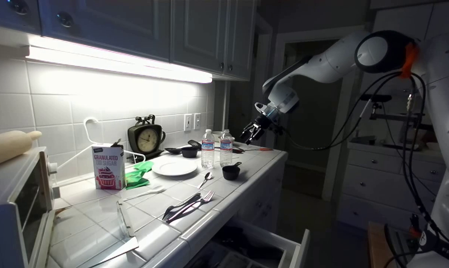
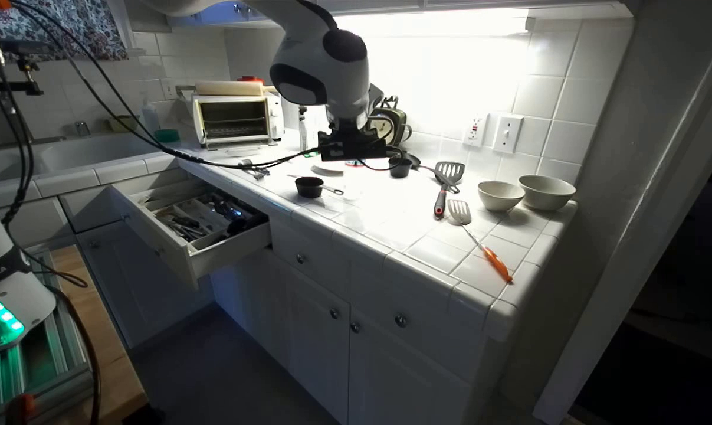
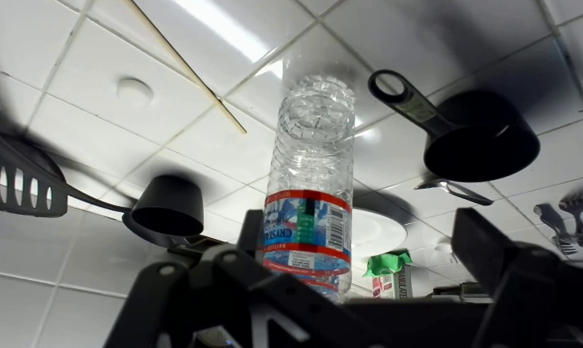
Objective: Pick up the open water bottle and pour its contents into the small black pot
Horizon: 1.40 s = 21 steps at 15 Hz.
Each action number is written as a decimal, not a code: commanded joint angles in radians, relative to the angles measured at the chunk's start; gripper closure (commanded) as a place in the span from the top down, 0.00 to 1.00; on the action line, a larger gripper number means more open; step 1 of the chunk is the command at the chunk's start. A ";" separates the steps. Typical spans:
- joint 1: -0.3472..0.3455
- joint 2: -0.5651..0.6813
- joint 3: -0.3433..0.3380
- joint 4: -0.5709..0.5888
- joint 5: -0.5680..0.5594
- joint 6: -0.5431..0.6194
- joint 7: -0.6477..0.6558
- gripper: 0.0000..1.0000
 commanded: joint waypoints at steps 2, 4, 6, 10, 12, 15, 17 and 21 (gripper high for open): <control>-0.011 0.077 0.039 0.103 -0.004 -0.013 0.018 1.00; -0.012 0.100 0.050 0.130 -0.005 -0.017 0.021 1.00; -0.013 0.121 0.058 0.157 -0.008 -0.018 0.026 1.00; -0.016 0.162 0.070 0.213 -0.014 -0.026 0.034 1.00; -0.019 0.182 0.077 0.240 -0.014 -0.031 0.037 1.00; -0.020 0.207 0.088 0.273 -0.014 -0.044 0.045 1.00; -0.020 0.221 0.094 0.292 -0.016 -0.056 0.052 1.00; -0.019 0.246 0.100 0.321 -0.022 -0.076 0.063 1.00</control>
